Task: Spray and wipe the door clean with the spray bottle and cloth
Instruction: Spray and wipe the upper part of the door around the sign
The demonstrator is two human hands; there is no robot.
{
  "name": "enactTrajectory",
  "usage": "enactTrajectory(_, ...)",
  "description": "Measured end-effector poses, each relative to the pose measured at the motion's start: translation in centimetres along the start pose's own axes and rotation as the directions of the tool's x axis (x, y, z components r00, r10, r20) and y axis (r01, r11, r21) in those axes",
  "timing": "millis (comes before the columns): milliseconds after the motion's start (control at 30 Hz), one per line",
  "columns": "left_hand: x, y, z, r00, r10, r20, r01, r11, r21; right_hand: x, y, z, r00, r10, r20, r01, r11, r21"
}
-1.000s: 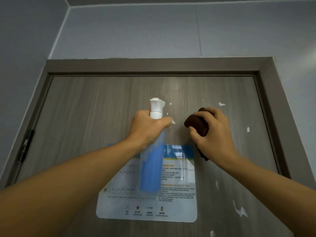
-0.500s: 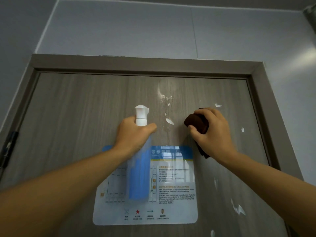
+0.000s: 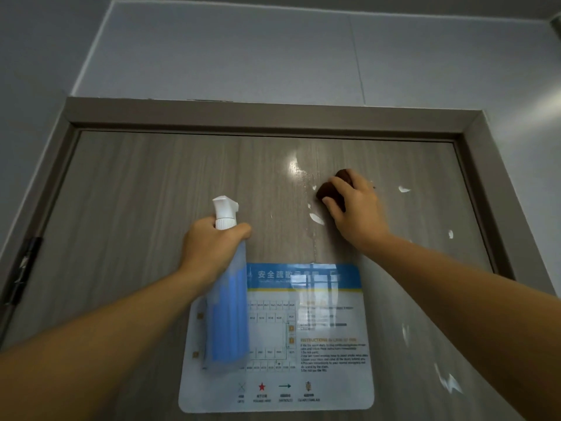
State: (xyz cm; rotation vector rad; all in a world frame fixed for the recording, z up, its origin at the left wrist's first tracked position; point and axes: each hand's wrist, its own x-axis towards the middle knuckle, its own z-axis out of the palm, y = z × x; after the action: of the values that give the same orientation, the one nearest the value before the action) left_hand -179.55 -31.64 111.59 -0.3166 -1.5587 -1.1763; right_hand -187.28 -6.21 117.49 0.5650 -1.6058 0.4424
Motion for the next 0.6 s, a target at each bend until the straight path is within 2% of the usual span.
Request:
enactTrajectory(233,0.5,-0.5,-0.1,0.998,-0.037,0.045,0.04,0.998,-0.052,2.6,-1.4,1.2,0.999,-0.027,0.042,0.029,0.999,-0.039)
enactTrajectory(333,0.7,-0.6,-0.1,0.998,-0.04,0.056,0.043,0.998,-0.056,1.2,-1.4,1.0,0.98,-0.149,0.129,0.153,0.988,-0.023)
enactTrajectory(467,0.8,-0.6,0.0,0.998,-0.032,0.046,0.035,0.998,-0.046,-2.4,-0.1,0.3,0.882,-0.38,0.279,0.395,0.919,0.003)
enactTrajectory(533,0.9,-0.7,0.1,0.999,-0.026,0.045,0.028,0.999,-0.038,-3.2,1.0,-0.4,0.856,-0.423,0.296,0.444,0.896,-0.003)
enactTrajectory(600,0.9,-0.9,0.1,0.999,-0.016,0.042,0.017,0.999,-0.03,-2.5,2.1,-1.2,0.873,-0.404,0.272,0.43,0.902,-0.041)
